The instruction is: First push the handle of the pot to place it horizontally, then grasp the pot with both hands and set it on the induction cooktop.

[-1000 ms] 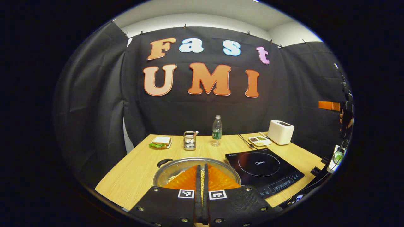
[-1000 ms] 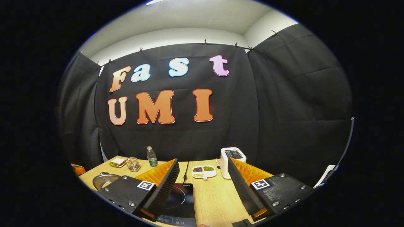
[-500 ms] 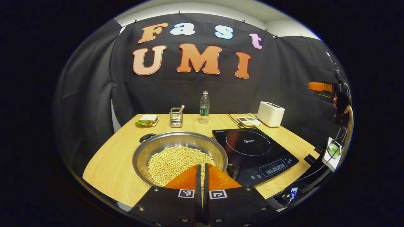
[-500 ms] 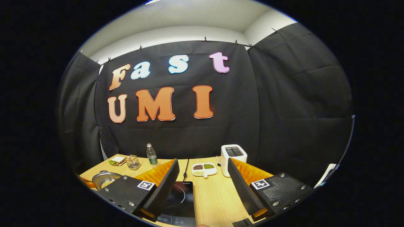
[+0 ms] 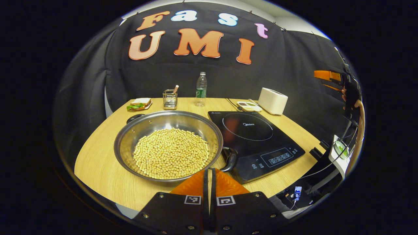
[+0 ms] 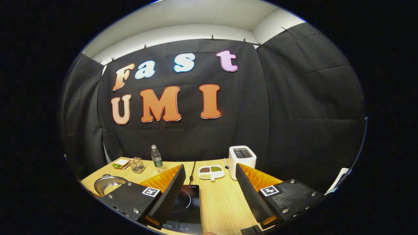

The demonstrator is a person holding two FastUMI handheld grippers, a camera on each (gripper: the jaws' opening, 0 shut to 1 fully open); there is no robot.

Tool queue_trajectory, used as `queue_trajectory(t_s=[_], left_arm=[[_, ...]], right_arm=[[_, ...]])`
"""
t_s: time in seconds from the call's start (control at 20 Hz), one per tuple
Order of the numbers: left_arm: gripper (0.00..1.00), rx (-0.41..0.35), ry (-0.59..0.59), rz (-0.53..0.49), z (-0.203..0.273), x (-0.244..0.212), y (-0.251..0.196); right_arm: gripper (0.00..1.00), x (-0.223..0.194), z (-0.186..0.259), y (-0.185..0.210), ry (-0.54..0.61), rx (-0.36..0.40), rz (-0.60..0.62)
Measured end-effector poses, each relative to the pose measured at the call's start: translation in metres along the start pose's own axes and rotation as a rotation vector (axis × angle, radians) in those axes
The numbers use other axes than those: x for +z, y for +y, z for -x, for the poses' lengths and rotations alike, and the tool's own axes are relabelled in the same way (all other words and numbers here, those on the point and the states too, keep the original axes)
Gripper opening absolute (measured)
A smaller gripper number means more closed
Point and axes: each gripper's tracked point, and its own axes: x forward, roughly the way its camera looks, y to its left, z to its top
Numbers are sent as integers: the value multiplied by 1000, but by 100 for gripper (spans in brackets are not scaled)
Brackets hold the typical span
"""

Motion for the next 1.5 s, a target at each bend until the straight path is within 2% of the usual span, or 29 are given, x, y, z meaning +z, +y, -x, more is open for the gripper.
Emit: queue_trajectory(t_s=[0.35, 0.5, 0.85, 1.5], left_arm=[[2, -6, 69, 44, -25, -28, -3], [2, -8, 57, 42, -29, -21, -4], [1, -16, 54, 59, -46, -15, -7], [2, -94, 40, 96, -71, 7, -31]], right_arm=[[95, -7, -1, -1, 25, 8, -5], [97, -9, -1, -2, 33, 6, -1], [95, -12, -3, -3, 42, 8, -6], [96, -26, -9, -17, 74, -17, -8]])
